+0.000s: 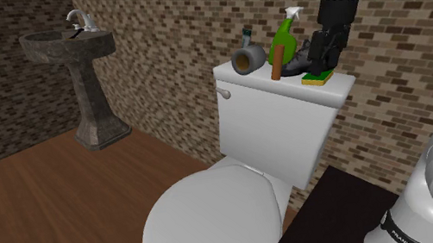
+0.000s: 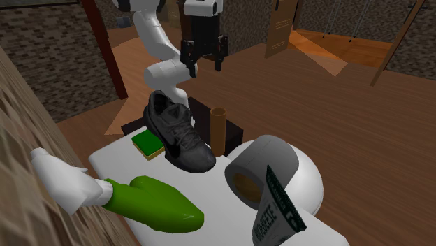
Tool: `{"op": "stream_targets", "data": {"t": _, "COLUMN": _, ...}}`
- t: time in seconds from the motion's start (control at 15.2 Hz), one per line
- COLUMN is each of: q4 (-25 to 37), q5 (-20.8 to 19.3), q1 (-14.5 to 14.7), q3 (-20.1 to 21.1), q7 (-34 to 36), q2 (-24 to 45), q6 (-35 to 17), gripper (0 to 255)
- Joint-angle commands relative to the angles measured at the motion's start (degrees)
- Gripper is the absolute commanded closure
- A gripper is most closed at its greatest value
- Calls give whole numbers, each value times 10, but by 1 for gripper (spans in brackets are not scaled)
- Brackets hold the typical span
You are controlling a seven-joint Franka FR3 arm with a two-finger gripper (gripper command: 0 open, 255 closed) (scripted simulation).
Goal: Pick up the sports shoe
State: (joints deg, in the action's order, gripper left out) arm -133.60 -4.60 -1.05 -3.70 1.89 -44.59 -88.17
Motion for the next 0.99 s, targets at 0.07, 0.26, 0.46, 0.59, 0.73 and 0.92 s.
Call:
{"op": "stream_targets", "data": {"t": 0.07, "q4": 2, "q5": -15, "q1": 1, "q3": -11, "q7": -26, "q2": 4, "q6": -9, "gripper": 0}}
{"op": "stream_targets", "data": {"t": 0.26, "q4": 14, "q5": -56, "q1": 6, "q3": -45, "q7": -104, "q2": 21, "q6": -40, "gripper": 0}}
{"op": "stream_targets", "data": {"t": 0.46, "q4": 33, "q5": -90, "q1": 14, "q3": -79, "q7": -179, "q2": 44, "q6": -74, "gripper": 0}}
{"op": "stream_targets", "data": {"t": 0.59, "q4": 49, "q5": -108, "q1": 20, "q3": -101, "q7": -229, "q2": 62, "q6": -98, "gripper": 0}}
{"op": "stream_targets", "data": {"t": 0.73, "q4": 69, "q5": -123, "q1": 28, "q3": -123, "q7": -278, "q2": 83, "q6": -123, "gripper": 0}}
{"op": "stream_targets", "data": {"t": 0.92, "q4": 103, "q5": -137, "q1": 42, "q3": -156, "q7": -352, "q2": 118, "q6": -159, "gripper": 0}}
